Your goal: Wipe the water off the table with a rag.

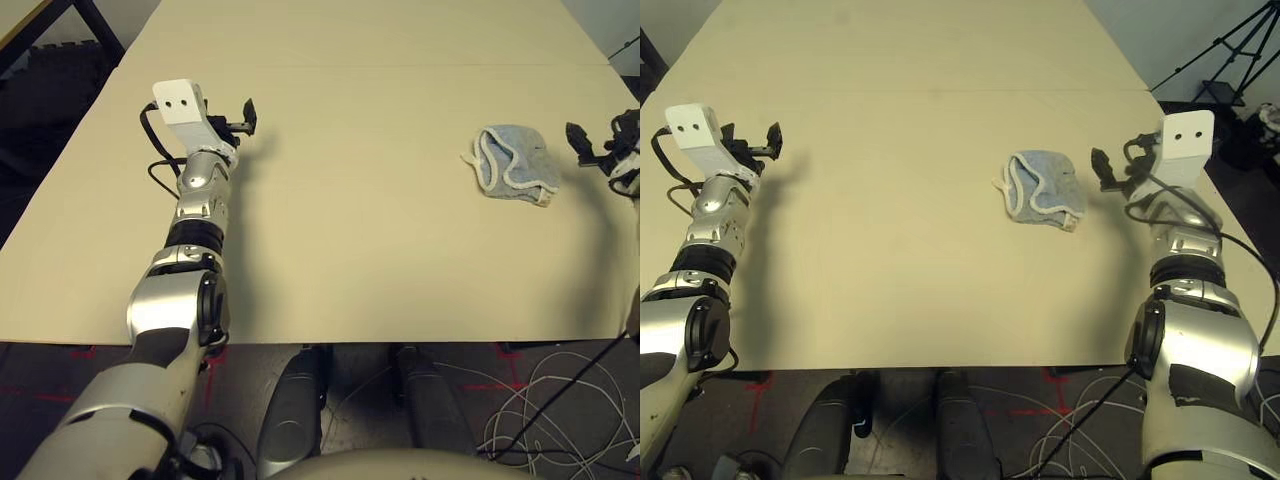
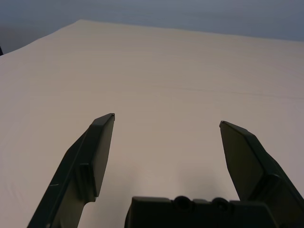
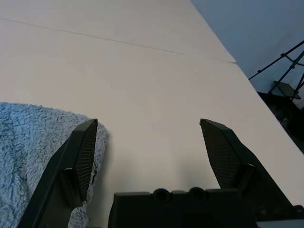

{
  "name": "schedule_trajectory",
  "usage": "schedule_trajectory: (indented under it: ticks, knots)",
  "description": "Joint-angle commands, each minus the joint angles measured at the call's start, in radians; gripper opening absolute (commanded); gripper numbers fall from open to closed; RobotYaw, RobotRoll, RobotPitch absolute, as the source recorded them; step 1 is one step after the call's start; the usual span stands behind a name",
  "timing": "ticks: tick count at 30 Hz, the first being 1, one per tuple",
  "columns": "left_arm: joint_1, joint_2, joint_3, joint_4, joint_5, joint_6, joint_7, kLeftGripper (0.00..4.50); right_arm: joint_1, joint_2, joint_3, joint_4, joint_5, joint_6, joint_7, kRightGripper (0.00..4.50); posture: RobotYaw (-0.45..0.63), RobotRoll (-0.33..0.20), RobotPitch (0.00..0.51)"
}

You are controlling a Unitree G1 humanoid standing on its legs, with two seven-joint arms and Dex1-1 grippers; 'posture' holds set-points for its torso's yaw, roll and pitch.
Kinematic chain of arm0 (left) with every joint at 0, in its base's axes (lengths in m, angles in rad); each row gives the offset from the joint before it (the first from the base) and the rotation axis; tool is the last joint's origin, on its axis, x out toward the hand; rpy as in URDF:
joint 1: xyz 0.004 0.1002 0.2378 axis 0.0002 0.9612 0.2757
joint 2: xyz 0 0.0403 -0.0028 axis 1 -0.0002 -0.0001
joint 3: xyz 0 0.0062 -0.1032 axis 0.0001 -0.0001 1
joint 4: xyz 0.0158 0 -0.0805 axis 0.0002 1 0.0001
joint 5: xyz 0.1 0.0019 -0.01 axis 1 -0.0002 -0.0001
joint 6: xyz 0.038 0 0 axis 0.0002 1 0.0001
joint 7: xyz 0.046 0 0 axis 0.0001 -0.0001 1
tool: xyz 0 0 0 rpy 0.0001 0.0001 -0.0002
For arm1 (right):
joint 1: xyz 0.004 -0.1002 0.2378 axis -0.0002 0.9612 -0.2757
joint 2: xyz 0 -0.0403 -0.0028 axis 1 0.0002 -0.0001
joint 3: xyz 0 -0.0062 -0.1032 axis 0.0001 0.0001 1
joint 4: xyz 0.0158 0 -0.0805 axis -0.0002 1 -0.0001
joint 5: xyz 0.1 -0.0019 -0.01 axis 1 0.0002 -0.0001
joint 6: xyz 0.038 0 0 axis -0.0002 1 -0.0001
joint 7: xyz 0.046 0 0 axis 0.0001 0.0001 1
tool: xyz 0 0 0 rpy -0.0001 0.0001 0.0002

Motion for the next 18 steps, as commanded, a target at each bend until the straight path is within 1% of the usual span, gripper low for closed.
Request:
schedule_trajectory:
  ticks: [1,10,13,18]
  knots:
    - [0.009,-0.015,0.003,0.028,-0.002,-0.002,-0.015,4.50,-0.004,0.011,-0.019,0.016,0.004,0.018,0.031,4.47,-0.04,0.000,0.185]
    - [0.009,-0.020,0.011,0.035,-0.012,0.004,-0.019,4.50,-0.011,0.021,-0.027,0.011,0.005,0.034,0.065,4.47,-0.04,0.000,0.181]
    - [0.002,-0.018,0.014,0.039,-0.014,0.000,-0.017,4.50,-0.020,0.020,-0.028,0.011,0.004,0.039,0.061,4.47,-0.04,0.000,0.170]
    - [0.007,-0.014,0.016,0.026,-0.016,-0.007,-0.019,4.50,-0.028,0.022,-0.032,0.007,0.008,0.043,0.063,4.47,-0.05,0.000,0.198]
